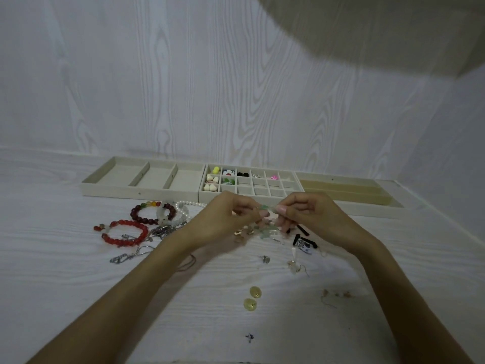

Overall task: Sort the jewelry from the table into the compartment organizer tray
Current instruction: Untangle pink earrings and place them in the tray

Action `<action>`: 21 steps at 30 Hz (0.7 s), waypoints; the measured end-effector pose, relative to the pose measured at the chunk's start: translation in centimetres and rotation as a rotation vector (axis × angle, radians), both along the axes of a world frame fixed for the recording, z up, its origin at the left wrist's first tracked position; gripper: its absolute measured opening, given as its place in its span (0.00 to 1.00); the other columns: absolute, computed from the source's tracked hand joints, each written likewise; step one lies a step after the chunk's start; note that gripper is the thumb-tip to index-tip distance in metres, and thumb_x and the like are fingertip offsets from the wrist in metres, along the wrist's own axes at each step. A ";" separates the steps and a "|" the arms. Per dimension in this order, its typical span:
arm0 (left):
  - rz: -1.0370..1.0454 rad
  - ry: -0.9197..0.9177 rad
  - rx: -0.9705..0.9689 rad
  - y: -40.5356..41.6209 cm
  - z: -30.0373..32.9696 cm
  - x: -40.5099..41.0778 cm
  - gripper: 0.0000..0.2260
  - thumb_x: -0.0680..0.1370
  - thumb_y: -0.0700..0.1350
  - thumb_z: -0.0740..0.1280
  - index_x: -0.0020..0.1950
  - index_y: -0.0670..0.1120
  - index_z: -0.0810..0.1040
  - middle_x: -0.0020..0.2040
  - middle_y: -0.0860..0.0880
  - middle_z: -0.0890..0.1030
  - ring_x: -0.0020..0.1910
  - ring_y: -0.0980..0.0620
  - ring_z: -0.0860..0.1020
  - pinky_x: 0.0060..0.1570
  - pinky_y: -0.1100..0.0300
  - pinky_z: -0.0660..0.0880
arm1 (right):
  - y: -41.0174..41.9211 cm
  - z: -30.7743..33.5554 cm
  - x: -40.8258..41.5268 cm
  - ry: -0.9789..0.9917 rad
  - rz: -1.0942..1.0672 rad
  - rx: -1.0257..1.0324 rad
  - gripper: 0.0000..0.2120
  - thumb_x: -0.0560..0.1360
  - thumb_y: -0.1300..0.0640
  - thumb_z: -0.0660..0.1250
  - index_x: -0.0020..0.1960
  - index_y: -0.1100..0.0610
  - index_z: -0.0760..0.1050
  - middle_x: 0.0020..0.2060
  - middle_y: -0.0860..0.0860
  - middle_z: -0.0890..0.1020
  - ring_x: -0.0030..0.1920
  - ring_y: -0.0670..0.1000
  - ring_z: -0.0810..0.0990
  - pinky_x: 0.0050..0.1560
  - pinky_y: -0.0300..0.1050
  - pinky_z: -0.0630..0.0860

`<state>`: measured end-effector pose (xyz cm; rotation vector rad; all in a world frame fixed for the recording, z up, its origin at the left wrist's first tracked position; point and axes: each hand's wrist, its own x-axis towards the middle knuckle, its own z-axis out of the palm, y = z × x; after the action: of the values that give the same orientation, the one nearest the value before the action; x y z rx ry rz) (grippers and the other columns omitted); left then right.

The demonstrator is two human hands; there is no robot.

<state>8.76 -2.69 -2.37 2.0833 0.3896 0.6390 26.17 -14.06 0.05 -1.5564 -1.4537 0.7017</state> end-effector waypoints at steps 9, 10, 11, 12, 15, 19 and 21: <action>-0.108 0.105 0.022 2.9 6.2 -2.7 0.10 0.79 0.45 0.63 0.50 0.45 0.84 0.46 0.64 0.82 0.47 0.70 0.79 0.43 0.76 0.71 | 2.1 4.3 -1.1 0.140 -0.100 0.166 0.07 0.73 0.61 0.69 0.50 0.60 0.81 0.39 0.55 0.86 0.40 0.50 0.84 0.44 0.36 0.80; -0.078 0.097 0.031 3.6 7.3 -2.8 0.11 0.79 0.45 0.63 0.51 0.43 0.84 0.42 0.65 0.82 0.40 0.70 0.78 0.38 0.77 0.70 | 2.8 4.9 -1.2 0.165 -0.126 0.192 0.07 0.72 0.61 0.70 0.49 0.60 0.82 0.39 0.55 0.86 0.40 0.49 0.84 0.43 0.35 0.79; -0.032 0.081 0.035 4.2 8.0 -2.7 0.11 0.79 0.46 0.63 0.51 0.44 0.84 0.41 0.65 0.82 0.36 0.69 0.76 0.35 0.77 0.69 | 3.4 5.4 -1.2 0.193 -0.149 0.215 0.06 0.72 0.61 0.70 0.48 0.60 0.82 0.39 0.55 0.86 0.39 0.48 0.84 0.43 0.34 0.79; 0.020 0.052 0.038 5.0 8.6 -2.6 0.10 0.79 0.47 0.63 0.50 0.45 0.84 0.44 0.63 0.83 0.34 0.68 0.76 0.33 0.76 0.68 | 4.1 5.9 -1.3 0.217 -0.163 0.229 0.06 0.71 0.61 0.71 0.48 0.60 0.82 0.39 0.55 0.86 0.39 0.48 0.84 0.43 0.34 0.79; 0.210 -0.059 0.022 6.7 9.3 -1.4 0.08 0.77 0.48 0.67 0.49 0.47 0.85 0.47 0.57 0.85 0.35 0.67 0.78 0.30 0.76 0.69 | 5.8 6.6 -1.4 0.254 -0.165 0.227 0.07 0.69 0.63 0.73 0.47 0.59 0.82 0.39 0.54 0.86 0.40 0.48 0.85 0.45 0.35 0.80; 0.414 -0.098 0.048 8.8 8.5 0.7 0.06 0.71 0.50 0.74 0.43 0.49 0.85 0.37 0.55 0.85 0.34 0.64 0.81 0.37 0.71 0.74 | 7.7 5.5 -0.7 0.146 -0.188 0.175 0.08 0.69 0.61 0.74 0.48 0.54 0.83 0.41 0.52 0.86 0.45 0.49 0.85 0.52 0.45 0.80; 0.540 -0.020 0.126 10.0 7.7 1.9 0.07 0.69 0.54 0.75 0.38 0.52 0.84 0.34 0.56 0.84 0.35 0.62 0.81 0.40 0.65 0.76 | 8.6 4.8 -0.1 0.094 -0.185 0.127 0.09 0.70 0.62 0.73 0.50 0.55 0.83 0.43 0.52 0.86 0.47 0.49 0.85 0.54 0.44 0.79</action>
<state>10.67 7.35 5.37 2.0934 0.9376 1.0189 26.06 -5.51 4.80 -1.5166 -1.2428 0.5549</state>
